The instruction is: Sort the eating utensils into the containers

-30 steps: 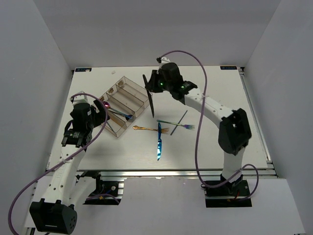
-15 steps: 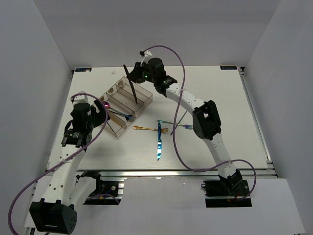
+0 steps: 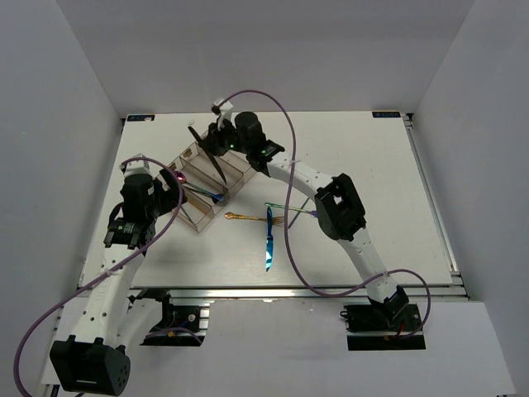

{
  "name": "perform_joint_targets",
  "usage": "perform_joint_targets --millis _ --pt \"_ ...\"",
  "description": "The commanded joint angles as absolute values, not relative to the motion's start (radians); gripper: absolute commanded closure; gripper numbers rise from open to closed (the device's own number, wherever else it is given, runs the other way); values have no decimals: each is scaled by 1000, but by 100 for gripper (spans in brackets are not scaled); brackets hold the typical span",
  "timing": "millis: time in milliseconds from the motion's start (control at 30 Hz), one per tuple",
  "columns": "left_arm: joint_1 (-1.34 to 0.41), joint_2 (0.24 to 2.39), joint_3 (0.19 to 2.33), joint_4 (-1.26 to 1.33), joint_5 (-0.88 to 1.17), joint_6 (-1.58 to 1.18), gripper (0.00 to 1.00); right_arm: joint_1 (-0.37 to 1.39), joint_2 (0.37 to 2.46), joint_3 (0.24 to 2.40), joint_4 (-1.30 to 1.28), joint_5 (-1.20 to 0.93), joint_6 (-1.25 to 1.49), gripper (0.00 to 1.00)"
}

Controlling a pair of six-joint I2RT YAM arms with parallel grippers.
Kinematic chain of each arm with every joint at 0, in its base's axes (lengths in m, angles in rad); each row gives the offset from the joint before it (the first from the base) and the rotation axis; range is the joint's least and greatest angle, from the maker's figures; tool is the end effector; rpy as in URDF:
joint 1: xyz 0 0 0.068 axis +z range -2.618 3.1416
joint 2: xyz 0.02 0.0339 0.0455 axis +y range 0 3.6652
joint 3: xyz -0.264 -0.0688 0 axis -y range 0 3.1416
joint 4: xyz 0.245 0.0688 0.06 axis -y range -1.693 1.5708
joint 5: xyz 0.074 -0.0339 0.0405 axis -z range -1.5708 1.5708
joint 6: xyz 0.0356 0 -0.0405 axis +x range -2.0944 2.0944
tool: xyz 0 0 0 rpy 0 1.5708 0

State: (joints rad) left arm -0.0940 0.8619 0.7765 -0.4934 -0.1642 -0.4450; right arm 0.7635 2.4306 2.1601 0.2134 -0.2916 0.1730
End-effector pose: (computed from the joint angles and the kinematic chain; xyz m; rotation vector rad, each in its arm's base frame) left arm 0.1884 -0.0119 0.2931 -0.4679 2.0924 -0.1387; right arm 0.4120 0.4085 0.2720 -0.7187 1.5546 0.9454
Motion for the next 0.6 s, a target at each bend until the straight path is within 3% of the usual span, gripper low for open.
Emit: perform_joint_targets --millis 0,400,467,567 --pt "-98 851 769 -488 -149 -439 2 769 2442 2143 287 -295 91 100" --pt "-98 848 769 -488 -152 -439 2 778 2427 2108 245 -264 23 99" --pt "-98 848 770 -489 -153 -439 2 779 2421 2105 236 -262 23 77" --pt "-97 848 770 -491 -158 -439 2 779 2398 2094 219 -267 20 66"
